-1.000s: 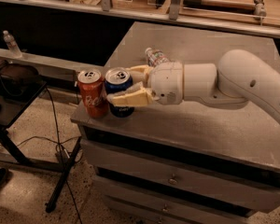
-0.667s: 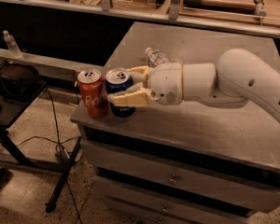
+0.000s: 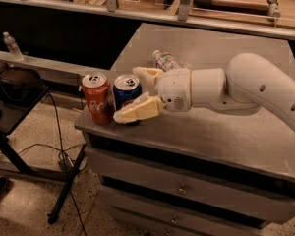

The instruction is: Move pepsi can near coke can

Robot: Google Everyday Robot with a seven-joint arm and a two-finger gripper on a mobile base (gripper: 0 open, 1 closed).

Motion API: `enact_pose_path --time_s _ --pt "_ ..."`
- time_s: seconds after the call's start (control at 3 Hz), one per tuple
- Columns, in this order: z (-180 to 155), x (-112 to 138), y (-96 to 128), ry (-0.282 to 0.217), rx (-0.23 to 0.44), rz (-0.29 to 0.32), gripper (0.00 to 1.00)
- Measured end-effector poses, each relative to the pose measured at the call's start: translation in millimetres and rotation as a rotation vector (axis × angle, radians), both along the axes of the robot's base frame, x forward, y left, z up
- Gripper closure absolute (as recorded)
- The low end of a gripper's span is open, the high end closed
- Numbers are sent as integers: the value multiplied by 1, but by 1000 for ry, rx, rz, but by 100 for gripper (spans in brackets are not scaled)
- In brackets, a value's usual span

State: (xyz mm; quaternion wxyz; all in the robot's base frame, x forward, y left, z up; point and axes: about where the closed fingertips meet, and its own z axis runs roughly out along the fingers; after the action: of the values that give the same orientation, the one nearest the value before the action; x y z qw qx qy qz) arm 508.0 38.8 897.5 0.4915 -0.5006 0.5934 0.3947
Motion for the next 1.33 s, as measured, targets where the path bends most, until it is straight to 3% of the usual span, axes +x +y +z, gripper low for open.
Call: enact_pose_path --time_s 0.33,1.0,1.33 --pt "2 1 -13 -7 23 -29 0" --pt "25 2 -79 -105 149 -161 0" --pt "30 1 -107 -117 162 -285 0"
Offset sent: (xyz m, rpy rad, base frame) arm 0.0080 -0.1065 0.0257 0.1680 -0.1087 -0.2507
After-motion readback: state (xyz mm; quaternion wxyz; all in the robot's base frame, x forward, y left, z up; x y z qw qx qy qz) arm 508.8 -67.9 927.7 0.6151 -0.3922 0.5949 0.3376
